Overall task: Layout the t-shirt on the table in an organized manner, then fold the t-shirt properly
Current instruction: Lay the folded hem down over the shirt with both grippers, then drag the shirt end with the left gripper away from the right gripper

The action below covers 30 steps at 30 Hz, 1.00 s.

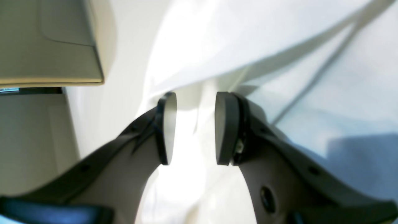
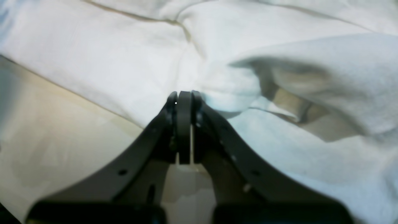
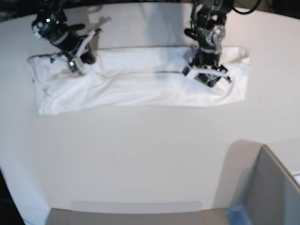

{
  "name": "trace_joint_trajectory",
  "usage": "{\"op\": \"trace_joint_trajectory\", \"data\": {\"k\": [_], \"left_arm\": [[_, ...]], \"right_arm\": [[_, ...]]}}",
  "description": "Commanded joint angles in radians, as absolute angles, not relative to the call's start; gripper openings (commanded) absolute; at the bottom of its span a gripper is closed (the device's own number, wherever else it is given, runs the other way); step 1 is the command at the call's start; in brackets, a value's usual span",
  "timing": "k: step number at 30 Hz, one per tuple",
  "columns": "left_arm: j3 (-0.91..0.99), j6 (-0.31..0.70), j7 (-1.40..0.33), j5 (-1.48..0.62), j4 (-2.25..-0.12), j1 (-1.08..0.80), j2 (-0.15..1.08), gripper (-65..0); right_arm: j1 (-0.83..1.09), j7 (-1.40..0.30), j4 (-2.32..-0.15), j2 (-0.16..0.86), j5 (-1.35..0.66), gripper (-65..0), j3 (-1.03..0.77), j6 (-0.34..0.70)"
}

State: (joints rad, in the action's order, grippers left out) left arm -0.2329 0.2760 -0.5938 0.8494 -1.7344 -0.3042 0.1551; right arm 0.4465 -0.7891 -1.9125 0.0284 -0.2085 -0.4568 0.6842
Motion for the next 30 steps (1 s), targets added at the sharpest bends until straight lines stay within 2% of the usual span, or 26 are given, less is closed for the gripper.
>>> {"op": "trace_joint_trajectory", "data": {"k": [1, 17, 30], "left_arm": [[-0.226, 0.257, -0.585, 0.863, -1.735, -0.295, 0.159, -43.1], [-0.047, 0.255, -0.535, 0.863, -1.722, -0.251, 0.076, -43.1], [-0.022, 0.255, -0.535, 0.863, -1.716, -0.249, 0.058, -43.2]], "right_arm": [[0.443, -0.769, -1.928, 0.035, -0.226, -65.0, -0.458, 0.698], [0.435, -0.769, -1.890, 0.036, -0.225, -65.0, -0.463, 0.698], [0.424, -0.769, -1.880, 0.036, -0.225, -65.0, -0.464, 0.698]]}}
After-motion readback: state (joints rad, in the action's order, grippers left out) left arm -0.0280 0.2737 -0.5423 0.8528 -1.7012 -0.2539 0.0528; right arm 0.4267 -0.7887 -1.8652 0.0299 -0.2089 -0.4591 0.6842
